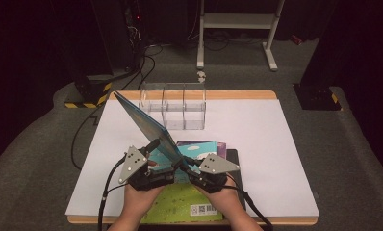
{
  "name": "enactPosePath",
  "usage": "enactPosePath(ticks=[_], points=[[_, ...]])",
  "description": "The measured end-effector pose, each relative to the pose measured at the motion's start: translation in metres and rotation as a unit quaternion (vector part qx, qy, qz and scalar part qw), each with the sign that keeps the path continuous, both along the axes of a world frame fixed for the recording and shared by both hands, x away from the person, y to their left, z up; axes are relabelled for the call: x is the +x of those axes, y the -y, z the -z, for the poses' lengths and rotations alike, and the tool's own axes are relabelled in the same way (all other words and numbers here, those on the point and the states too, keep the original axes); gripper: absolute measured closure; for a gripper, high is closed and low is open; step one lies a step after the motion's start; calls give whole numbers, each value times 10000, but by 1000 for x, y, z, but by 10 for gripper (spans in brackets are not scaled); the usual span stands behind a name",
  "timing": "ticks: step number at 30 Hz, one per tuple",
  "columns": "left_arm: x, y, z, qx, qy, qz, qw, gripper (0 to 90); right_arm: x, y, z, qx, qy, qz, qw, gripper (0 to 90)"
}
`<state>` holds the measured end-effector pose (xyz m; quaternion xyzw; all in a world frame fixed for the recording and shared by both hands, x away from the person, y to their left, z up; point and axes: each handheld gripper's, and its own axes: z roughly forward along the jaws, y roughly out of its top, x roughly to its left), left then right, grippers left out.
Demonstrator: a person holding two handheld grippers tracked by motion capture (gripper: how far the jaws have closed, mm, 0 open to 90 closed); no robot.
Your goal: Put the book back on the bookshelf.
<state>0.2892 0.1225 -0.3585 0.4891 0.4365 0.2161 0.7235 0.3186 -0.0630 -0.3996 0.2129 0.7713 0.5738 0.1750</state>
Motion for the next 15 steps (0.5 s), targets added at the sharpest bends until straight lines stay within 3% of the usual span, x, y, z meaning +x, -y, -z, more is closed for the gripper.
enactPosePath(ticks=[9,15], points=[[0,-4,2,129,-10,-138,9998,110,-2,-14,0,-173,-101,-268,9994,690],[1,-10,6,364,-74,-313,9988,128,-3,-24,1,-251,-258,-452,9983,649]])
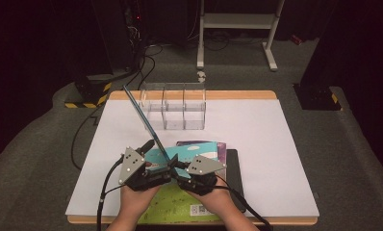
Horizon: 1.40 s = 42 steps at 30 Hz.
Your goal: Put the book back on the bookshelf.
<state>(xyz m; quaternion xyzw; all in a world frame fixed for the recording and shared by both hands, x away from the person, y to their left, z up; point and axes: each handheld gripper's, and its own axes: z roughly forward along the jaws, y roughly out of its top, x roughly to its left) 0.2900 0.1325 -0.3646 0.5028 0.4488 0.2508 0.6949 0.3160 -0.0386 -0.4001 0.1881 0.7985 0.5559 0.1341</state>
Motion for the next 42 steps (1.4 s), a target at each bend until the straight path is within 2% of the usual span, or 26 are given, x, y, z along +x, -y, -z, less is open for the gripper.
enactPosePath(ticks=[3,8,12,14,16,19,23,24,25,26,27,28,29,30,31,32,33,34,36,37,38,39,41,42], points=[[0,-1,1,-24,24,-54,10000,148,0,-3,0,-27,-24,-44,10000,641],[2,-2,3,66,0,-151,9999,165,-1,-10,2,-53,-84,-138,9999,616],[2,-4,4,69,4,-142,9999,190,-1,-10,2,-74,-87,-154,9998,601],[1,-5,4,92,21,-131,9999,192,-2,-6,1,-44,-70,-116,9999,538],[1,-6,5,130,43,-97,9999,190,-3,-1,0,-38,-73,-110,9999,522],[1,-6,5,170,85,-93,9998,191,-5,5,-1,-20,-44,-107,9999,505],[1,-9,6,150,94,-73,9998,212,-7,19,1,140,-29,-90,9999,518],[1,-10,7,169,96,-71,9998,228,-8,26,2,186,35,40,9998,512],[1,-10,7,178,97,-69,9998,228,-8,26,2,186,35,40,9998,512],[1,-12,7,191,85,-77,9998,240,-6,35,3,231,65,227,9995,504],[1,-12,7,191,85,-77,9998,243,-6,35,3,231,65,227,9995,504],[1,-13,7,208,77,-81,9997,244,-4,46,5,194,161,497,9984,501],[1,-13,7,210,77,-89,9997,244,-4,46,5,194,161,497,9984,501],[0,-14,7,213,77,-91,9997,246,1,58,7,234,167,737,9969,500],[0,-14,7,206,76,-98,9997,246,1,58,7,234,167,737,9969,500],[0,-15,7,237,77,-96,9996,250,5,71,9,210,250,1043,9940,498],[0,-16,7,252,71,-97,9996,250,5,71,9,210,250,1043,9940,498],[-1,-17,7,255,68,-101,9996,251,6,78,10,212,306,1208,9920,497],[-1,-19,7,288,64,-102,9995,253,6,92,14,175,599,1627,9847,497],[-1,-20,7,312,54,-98,9995,253,7,100,16,156,670,1820,9809,497],[-1,-21,7,326,51,-97,9994,254,9,114,22,99,743,2144,9739,497],[-1,-21,7,308,51,-100,9995,254,9,114,22,99,743,2144,9739,497],[-1,-22,7,334,56,-96,9994,262,12,126,28,94,712,2385,9685,496],[-1,-24,7,370,61,-91,9993,276,15,135,32,79,687,2549,9645,494]])
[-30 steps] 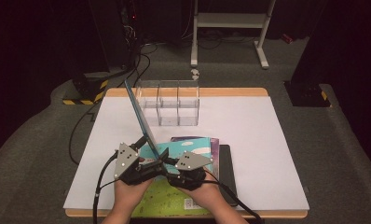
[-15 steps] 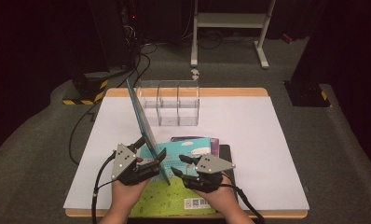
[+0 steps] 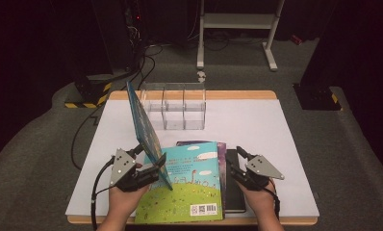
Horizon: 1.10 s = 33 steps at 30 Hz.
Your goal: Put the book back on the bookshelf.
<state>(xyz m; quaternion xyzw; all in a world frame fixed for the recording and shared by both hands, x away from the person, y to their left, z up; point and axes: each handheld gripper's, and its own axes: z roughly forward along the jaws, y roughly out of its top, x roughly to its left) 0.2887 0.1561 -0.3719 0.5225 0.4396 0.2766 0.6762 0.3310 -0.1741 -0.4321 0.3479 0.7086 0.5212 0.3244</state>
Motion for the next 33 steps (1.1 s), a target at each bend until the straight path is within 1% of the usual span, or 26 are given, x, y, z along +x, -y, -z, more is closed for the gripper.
enactPosePath(ticks=[1,2,3,4,5,6,7,8,12,17,19,22,24,25,26,27,28,33], points=[[0,-1,0,24,-3,8,10000,276,0,0,0,0,0,0,10000,494],[0,-2,0,6,0,8,10000,298,3,7,5,-29,-17,164,9999,494],[0,-3,0,3,5,2,10000,298,3,7,5,-29,-17,164,9999,494],[0,-4,1,33,-2,6,10000,329,5,13,10,9,-97,238,9997,494],[0,-5,1,47,-8,23,10000,329,5,13,10,9,-97,238,9997,494],[0,-6,1,56,-5,19,10000,364,7,17,14,46,-206,258,9994,495],[0,-7,1,30,3,8,10000,364,7,17,14,46,-206,258,9994,495],[0,-8,2,52,0,17,10000,393,7,19,16,51,-266,275,9993,496],[0,-11,3,60,-51,39,10000,420,7,19,16,133,-300,248,9992,496],[-2,-15,3,61,-79,2,10000,430,7,18,17,137,-327,225,9991,497],[-4,-17,4,74,-59,-19,10000,440,7,17,18,128,-347,217,9991,497],[-5,-20,5,60,-54,-22,10000,468,7,16,20,98,-380,205,9990,498],[-6,-22,6,54,-45,-28,10000,510,7,15,21,118,-409,171,9989,498],[-7,-24,7,94,-42,-27,9999,510,7,15,21,118,-409,171,9989,498],[-8,-24,7,68,-38,-38,10000,527,7,15,20,191,-435,134,9988,499],[-8,-25,8,62,-40,-45,10000,527,7,15,20,191,-435,134,9988,499],[-8,-26,8,49,-47,-60,10000,533,7,15,19,242,-451,114,9986,499],[-9,-32,9,-37,-56,-142,9999,535,6,15,18,316,-468,81,9984,500]])
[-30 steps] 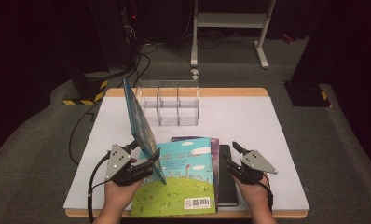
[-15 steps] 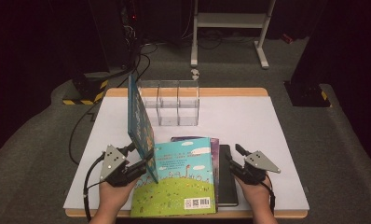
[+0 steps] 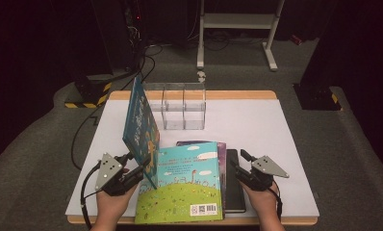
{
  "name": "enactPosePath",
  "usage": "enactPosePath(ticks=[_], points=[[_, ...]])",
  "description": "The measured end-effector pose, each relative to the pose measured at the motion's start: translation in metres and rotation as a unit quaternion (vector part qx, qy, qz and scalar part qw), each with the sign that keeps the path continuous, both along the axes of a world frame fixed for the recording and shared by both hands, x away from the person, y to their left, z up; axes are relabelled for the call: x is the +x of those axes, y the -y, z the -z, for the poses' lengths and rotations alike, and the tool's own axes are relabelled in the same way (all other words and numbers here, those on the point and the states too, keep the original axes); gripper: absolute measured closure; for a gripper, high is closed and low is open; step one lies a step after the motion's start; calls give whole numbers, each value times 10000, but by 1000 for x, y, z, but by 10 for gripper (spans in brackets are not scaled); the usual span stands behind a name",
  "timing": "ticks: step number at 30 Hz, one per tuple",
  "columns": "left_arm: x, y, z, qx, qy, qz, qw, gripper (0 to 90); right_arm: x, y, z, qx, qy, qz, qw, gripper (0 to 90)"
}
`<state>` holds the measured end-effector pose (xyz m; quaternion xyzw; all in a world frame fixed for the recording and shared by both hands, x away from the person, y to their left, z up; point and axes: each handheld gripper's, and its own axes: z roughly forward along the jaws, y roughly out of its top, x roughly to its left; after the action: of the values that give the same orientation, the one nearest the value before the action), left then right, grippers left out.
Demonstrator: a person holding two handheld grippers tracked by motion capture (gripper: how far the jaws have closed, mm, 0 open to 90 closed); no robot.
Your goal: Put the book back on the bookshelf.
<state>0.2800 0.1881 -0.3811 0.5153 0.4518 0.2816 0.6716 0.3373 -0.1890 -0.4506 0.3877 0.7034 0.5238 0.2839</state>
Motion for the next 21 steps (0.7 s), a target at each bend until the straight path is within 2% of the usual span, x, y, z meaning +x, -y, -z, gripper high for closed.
enactPosePath(ticks=[8,21], points=[[0,-9,2,-94,-9,-90,9999,568,1,0,2,71,-79,-28,9999,501],[1,-23,2,-162,78,-463,9988,673,1,-2,3,108,-130,-64,9998,503]])
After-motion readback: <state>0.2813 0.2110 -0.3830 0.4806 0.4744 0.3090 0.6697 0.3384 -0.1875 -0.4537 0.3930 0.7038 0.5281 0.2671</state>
